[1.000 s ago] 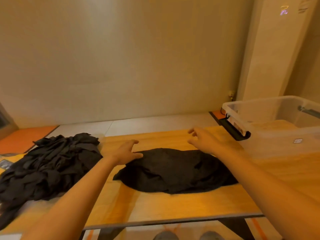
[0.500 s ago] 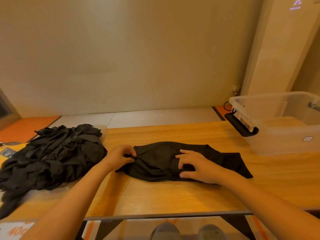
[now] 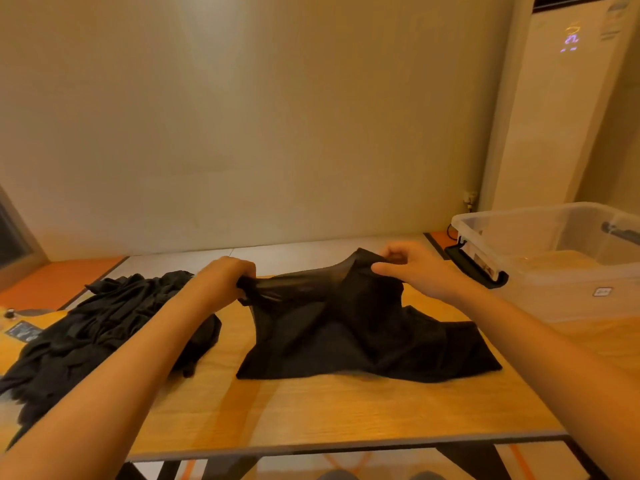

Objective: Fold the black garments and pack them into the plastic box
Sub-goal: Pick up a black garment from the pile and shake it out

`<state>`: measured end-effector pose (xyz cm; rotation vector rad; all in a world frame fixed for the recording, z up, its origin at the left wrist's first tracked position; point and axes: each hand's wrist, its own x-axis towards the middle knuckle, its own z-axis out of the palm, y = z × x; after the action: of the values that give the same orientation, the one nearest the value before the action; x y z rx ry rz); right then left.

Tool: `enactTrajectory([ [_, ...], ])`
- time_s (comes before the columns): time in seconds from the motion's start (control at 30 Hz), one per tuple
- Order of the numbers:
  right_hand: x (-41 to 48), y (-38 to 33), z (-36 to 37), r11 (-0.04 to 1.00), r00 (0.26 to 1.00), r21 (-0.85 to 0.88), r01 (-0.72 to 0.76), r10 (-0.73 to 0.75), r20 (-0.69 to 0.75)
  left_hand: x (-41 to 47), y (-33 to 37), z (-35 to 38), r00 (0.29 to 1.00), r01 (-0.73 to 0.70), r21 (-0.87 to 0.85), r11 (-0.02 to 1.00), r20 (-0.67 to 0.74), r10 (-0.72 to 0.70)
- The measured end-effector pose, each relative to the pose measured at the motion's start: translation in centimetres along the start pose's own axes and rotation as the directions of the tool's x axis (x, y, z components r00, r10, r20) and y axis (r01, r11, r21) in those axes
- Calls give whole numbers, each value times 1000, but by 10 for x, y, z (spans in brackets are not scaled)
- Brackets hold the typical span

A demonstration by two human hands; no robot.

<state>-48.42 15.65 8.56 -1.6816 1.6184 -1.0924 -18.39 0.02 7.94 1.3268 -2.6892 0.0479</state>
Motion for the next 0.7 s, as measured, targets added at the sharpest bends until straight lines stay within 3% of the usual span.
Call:
enactTrajectory([
  [0.17,3,-36,-28,997,997,72,42,-37,-67,-1,12,-48,993,-49,7,999,-105,49],
  [0.33,0,-67,-57,988,972,86,127,-107,-211,-8,19,-99,954,-111,-333,936,-299,7],
  [0.53,-12,-92,-86,963,955,200,182,-125,-270,-26,36,-149,929,-204,-619,758,-366,-49],
  [0.7,-24,-108,-108,965,971,212,156,-110,-214,-32,51,-177,893,-239,-597,766,-444,-68],
])
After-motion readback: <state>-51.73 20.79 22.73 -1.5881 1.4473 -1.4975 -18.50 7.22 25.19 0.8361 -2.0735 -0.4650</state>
